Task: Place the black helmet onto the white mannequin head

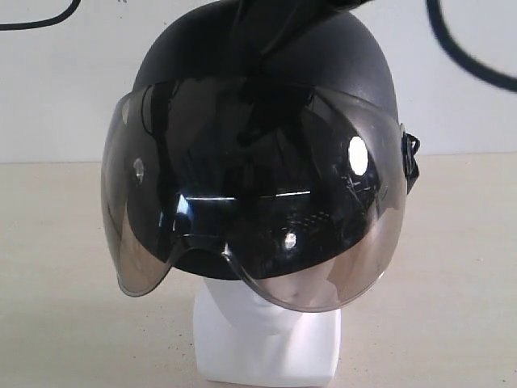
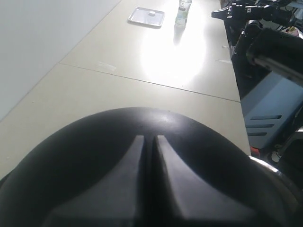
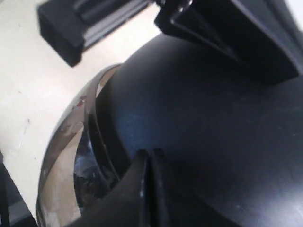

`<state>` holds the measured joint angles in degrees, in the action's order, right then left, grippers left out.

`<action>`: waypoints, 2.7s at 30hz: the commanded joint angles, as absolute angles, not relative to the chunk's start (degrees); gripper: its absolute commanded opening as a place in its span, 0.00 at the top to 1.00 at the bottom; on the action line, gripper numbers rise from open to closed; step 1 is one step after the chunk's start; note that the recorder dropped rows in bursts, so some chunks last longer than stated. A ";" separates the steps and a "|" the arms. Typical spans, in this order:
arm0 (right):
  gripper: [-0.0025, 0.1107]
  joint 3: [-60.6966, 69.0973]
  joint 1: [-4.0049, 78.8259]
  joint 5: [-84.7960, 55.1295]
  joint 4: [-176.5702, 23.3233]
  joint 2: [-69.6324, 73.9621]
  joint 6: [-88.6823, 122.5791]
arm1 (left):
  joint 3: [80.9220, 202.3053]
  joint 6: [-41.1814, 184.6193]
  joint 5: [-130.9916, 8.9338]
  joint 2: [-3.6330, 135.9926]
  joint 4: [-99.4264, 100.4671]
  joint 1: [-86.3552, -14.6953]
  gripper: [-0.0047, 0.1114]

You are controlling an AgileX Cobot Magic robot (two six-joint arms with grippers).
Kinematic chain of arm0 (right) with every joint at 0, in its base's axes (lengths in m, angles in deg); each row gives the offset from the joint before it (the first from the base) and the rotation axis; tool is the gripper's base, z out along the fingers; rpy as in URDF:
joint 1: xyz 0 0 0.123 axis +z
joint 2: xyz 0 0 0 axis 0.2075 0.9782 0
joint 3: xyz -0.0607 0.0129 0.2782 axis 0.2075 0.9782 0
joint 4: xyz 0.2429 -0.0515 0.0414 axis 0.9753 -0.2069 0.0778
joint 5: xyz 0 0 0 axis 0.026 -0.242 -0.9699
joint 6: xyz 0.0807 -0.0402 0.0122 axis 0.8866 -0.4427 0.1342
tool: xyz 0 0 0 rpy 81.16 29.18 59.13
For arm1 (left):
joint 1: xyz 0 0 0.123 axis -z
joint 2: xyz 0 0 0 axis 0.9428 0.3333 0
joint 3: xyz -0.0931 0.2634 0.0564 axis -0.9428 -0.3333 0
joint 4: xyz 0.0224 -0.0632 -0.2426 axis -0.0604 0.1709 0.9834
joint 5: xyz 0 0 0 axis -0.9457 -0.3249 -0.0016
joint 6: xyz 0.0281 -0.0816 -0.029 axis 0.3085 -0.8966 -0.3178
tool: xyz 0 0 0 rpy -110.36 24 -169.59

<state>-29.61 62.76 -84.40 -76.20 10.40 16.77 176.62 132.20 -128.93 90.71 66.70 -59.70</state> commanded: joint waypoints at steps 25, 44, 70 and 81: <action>0.98 -21.66 62.44 -84.80 -72.27 11.54 17.65 | 175.59 131.55 -130.99 90.95 62.43 -59.11 0.92; 0.98 -18.93 62.44 -80.59 -74.69 1.34 19.05 | 177.19 131.27 -130.99 89.19 63.82 -59.24 0.92; 0.98 3.05 62.44 -65.57 -99.92 -31.88 34.06 | 173.04 113.63 -121.53 67.72 38.66 -59.24 0.92; 0.98 29.47 62.44 -34.02 -102.74 -44.97 38.08 | 145.88 108.72 -98.52 47.09 38.15 -59.24 0.92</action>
<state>23.36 62.78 -43.26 -100.56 -42.59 37.83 152.95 110.26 -105.84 53.12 38.03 -59.58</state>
